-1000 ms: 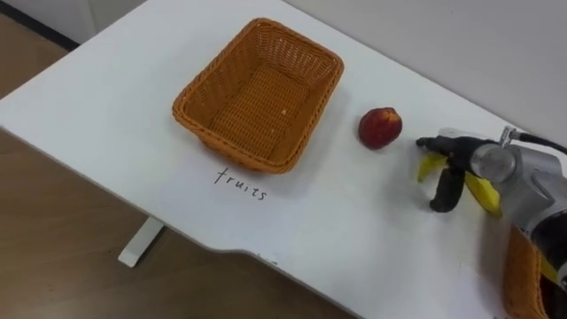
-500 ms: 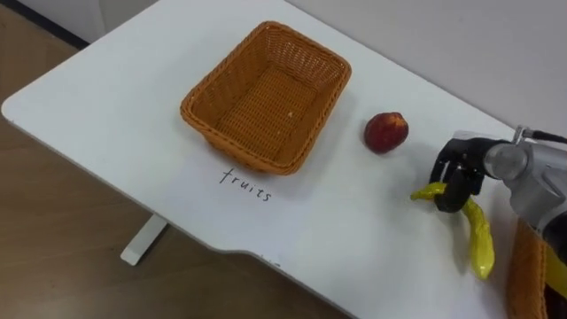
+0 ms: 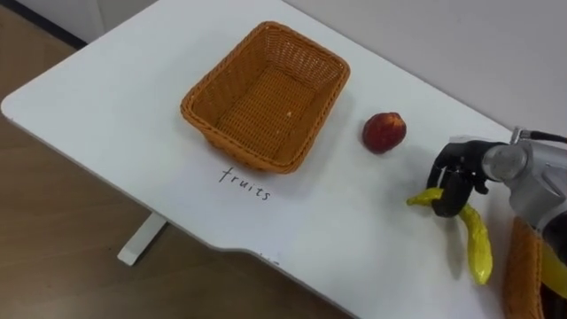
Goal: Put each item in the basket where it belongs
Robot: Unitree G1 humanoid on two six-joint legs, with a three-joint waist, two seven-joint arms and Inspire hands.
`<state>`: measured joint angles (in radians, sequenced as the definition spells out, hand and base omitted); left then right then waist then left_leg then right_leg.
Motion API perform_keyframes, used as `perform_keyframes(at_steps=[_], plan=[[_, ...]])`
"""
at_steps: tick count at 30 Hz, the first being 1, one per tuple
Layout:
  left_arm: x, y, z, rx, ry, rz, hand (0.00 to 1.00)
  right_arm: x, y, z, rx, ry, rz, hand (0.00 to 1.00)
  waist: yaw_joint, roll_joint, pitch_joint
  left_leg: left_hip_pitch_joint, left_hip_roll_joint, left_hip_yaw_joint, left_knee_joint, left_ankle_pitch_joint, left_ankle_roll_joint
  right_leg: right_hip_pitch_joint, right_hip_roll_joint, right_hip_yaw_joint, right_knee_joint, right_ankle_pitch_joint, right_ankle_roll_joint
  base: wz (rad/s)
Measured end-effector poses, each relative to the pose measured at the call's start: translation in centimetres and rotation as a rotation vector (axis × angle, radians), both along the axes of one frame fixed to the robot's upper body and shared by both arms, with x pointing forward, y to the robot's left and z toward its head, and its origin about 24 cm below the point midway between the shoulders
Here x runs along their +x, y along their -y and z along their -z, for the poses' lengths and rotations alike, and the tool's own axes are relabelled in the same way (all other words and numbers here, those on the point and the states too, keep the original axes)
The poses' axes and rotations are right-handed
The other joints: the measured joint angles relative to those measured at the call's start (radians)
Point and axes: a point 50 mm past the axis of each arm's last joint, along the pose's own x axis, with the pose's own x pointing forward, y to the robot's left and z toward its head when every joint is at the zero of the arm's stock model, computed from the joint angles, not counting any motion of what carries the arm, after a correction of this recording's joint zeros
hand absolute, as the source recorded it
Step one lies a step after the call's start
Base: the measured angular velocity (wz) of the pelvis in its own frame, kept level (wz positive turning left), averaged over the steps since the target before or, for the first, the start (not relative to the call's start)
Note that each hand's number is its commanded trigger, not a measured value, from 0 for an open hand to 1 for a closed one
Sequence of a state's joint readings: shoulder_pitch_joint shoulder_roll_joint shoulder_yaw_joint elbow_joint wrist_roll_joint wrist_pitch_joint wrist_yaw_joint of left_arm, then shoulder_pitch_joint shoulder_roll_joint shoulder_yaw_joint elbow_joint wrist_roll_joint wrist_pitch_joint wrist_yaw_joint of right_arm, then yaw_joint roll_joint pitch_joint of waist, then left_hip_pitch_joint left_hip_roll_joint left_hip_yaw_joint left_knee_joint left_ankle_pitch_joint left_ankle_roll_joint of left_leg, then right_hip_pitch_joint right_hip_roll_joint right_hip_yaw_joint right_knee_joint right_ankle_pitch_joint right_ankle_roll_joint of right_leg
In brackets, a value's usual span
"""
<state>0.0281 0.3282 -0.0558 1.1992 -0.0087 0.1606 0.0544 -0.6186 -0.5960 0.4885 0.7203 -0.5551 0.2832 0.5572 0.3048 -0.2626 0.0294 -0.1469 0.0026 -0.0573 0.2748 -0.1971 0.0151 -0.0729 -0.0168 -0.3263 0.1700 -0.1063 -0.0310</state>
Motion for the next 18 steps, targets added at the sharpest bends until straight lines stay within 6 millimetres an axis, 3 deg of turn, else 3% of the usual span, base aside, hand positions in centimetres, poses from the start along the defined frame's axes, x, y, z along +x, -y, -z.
perform_keyframes(at_steps=[5,13,18], plan=[[0.2,0.0,0.0,-0.004,0.014,0.003,0.0,0.0,-0.1,0.0,0.007,0.008,-0.003,1.0,-0.002,0.0,0.0,0.0,0.0,0.001,0.0,0.0,0.0,-0.001,0.0,0.0,0.0,0.0,0.0,0.0],[0.2,0.1,0.0,-0.008,0.039,0.012,0.0,0.5,-1.9,-1.4,0.061,0.092,-0.104,1.0,-0.033,0.004,0.0014,0.001,0.001,0.002,0.007,0.001,-0.001,-0.003,0.001,0.001,-0.001,0.001,-0.001,0.0],[-0.4,-0.1,0.0,-0.009,0.047,-0.029,0.0,0.8,-3.4,-4.0,0.15,0.245,-0.172,1.0,-0.071,0.025,-0.0086,0.012,0.0,0.002,0.007,0.001,0.0,0.008,-0.001,0.003,0.0,0.002,-0.002,-0.01]])
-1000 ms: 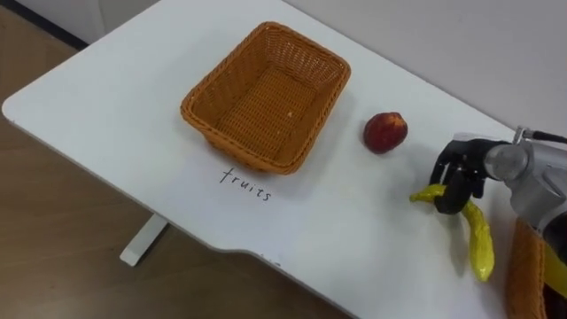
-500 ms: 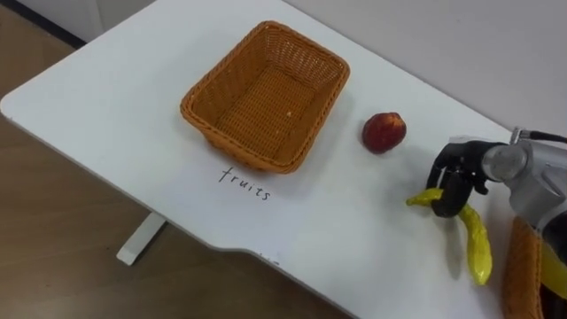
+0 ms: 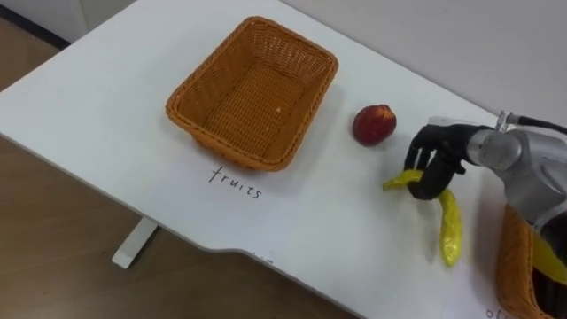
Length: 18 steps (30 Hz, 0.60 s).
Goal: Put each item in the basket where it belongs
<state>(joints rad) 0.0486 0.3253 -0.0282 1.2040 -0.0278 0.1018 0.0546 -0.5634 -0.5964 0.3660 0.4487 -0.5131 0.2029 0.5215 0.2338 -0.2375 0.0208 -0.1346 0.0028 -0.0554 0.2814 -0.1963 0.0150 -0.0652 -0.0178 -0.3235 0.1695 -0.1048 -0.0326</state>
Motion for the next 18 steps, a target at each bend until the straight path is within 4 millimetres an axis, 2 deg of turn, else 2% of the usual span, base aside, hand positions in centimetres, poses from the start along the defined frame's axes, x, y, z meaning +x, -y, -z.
perform_keyframes(at_steps=[2,4,6,7,11,16,18], plan=[[-0.6,-0.3,0.0,0.006,-0.003,-0.034,0.0,-0.1,-0.6,-0.8,0.024,0.046,-0.026,1.0,-0.009,0.005,-0.0001,0.019,0.0,0.003,-0.011,0.001,-0.001,0.012,0.001,0.009,-0.001,0.0,0.0,-0.1],[-1.4,-0.4,0.0,0.007,-0.009,-0.072,0.0,-0.4,-0.7,-1.7,0.058,0.094,-0.033,1.0,-0.02,0.008,-0.0071,0.031,0.001,0.011,-0.016,0.001,-0.001,0.021,0.002,0.018,-0.001,0.0,0.0,-0.07],[-1.8,-0.4,0.1,0.006,-0.016,-0.077,0.0,-0.7,-0.5,-1.8,0.088,0.106,-0.028,1.0,-0.026,0.01,-0.0087,0.045,0.0,0.013,-0.026,0.003,-0.001,0.032,0.002,0.022,-0.002,0.0,0.0,-0.02],[-2.1,-0.5,0.1,0.007,-0.019,-0.09,0.0,-1.0,-0.4,-1.8,0.105,0.109,-0.025,1.0,-0.034,0.007,-0.0142,0.049,-0.001,0.013,-0.032,0.005,-0.001,0.035,0.001,0.022,-0.001,0.0,0.0,0.0],[-2.6,-0.6,0.1,0.01,-0.02,-0.117,0.0,-1.2,-0.6,-2.8,0.14,0.145,-0.043,1.0,-0.053,0.006,-0.0155,0.061,0.0,0.017,-0.032,0.006,-0.001,0.046,0.002,0.027,-0.001,0.0,0.0,-0.01],[-2.6,-0.4,0.2,0.001,-0.017,-0.117,0.0,-1.4,-0.5,-4.3,0.116,0.186,-0.072,1.0,-0.066,0.007,-0.0179,0.082,-0.001,0.029,-0.043,0.012,0.0,0.054,0.003,0.056,0.001,0.0,-0.001,-0.08],[-3.0,-0.1,0.3,-0.009,-0.02,-0.119,0.0,-1.4,-0.5,-4.9,0.12,0.207,-0.075,1.0,-0.065,0.01,-0.0165,0.093,0.0,0.034,-0.046,0.012,0.0,0.061,0.004,0.069,0.001,0.0,-0.001,-0.09]])
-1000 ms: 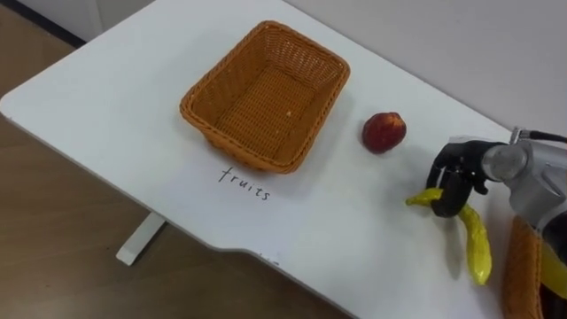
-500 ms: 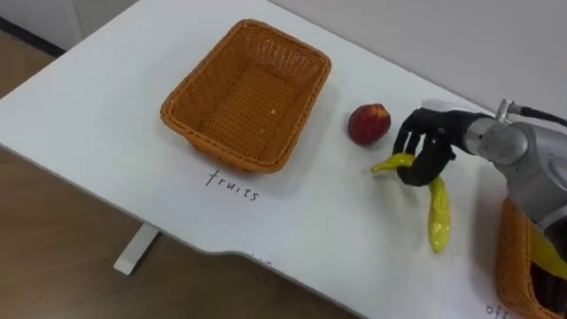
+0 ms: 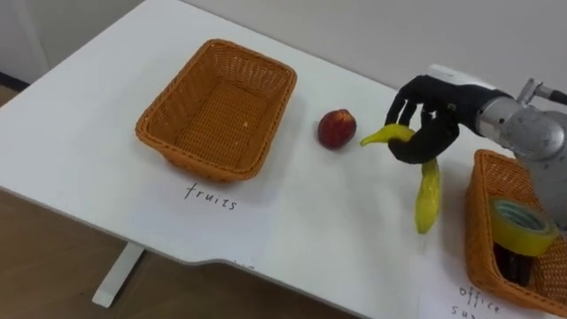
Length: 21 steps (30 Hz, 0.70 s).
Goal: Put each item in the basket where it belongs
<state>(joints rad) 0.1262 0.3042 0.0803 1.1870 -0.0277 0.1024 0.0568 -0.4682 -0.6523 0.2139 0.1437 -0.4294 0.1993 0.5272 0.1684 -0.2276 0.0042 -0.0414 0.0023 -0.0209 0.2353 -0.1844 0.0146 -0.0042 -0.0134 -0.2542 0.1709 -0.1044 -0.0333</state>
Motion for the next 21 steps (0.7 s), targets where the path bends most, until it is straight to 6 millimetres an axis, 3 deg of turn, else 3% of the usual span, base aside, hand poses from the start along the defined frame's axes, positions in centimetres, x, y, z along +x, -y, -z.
perform_keyframes(at_steps=[7,21], plan=[[-0.4,0.1,0.0,-0.001,0.018,-0.044,0.0,-0.6,-0.8,-3.2,-0.004,0.128,-0.045,1.0,-0.008,-0.001,-0.002,0.003,-0.001,0.005,0.0,0.004,0.001,0.002,0.0,0.004,-0.003,-0.001,0.001,-0.01],[-0.4,0.2,0.0,0.012,0.025,-0.055,0.0,-1.4,-2.8,-5.1,0.029,0.213,-0.134,1.0,0.001,0.003,-0.0008,0.019,-0.002,0.004,-0.013,0.005,0.001,0.012,-0.002,0.007,-0.004,-0.003,0.003,0.0]])
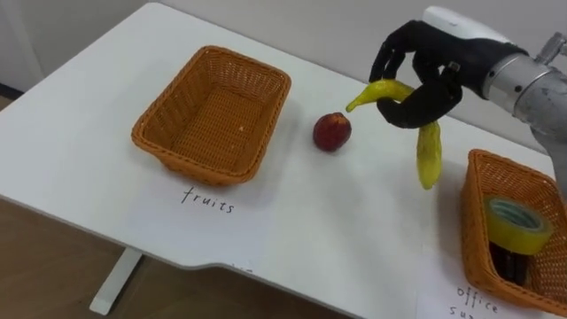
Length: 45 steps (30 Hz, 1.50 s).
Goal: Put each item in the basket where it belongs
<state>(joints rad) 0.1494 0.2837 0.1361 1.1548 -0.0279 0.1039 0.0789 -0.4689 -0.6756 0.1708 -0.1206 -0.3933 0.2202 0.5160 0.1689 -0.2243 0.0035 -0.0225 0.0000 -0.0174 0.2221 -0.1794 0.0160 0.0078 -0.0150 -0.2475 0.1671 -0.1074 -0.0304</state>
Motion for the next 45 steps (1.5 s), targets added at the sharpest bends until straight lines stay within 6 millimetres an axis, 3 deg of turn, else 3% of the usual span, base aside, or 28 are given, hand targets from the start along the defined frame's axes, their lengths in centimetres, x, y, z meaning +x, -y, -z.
perform_keyframes(at_steps=[7,15,31,45], plan=[[-0.8,0.3,0.2,-0.005,-0.016,-0.008,0.0,-0.3,-1.1,-0.8,0.022,0.054,-0.038,1.0,0.014,0.016,0.0076,0.035,-0.001,0.005,-0.021,0.0,0.0,0.025,-0.003,0.0,0.001,-0.006,0.001,-0.01],[-0.3,0.7,0.1,-0.01,0.02,0.0,0.0,-0.5,-2.3,-1.0,0.083,0.097,-0.071,1.0,0.057,-0.001,-0.0017,0.038,-0.003,-0.001,-0.025,0.0,0.0,0.028,-0.004,-0.004,0.001,-0.017,0.004,0.03],[-2.0,0.6,0.1,-0.006,-0.022,0.009,0.0,0.0,-4.8,-0.2,0.168,0.198,-0.06,1.0,0.114,-0.006,0.0044,0.025,-0.014,-0.035,-0.025,-0.004,0.008,0.026,-0.014,-0.029,0.003,-0.023,0.014,0.05],[-0.8,1.5,0.4,-0.027,-0.022,0.054,0.0,0.5,-8.8,0.6,0.198,0.203,-0.139,1.0,0.134,-0.004,0.0065,0.018,-0.014,-0.045,-0.024,-0.004,0.007,0.026,-0.015,-0.054,0.002,-0.022,0.014,0.03]])
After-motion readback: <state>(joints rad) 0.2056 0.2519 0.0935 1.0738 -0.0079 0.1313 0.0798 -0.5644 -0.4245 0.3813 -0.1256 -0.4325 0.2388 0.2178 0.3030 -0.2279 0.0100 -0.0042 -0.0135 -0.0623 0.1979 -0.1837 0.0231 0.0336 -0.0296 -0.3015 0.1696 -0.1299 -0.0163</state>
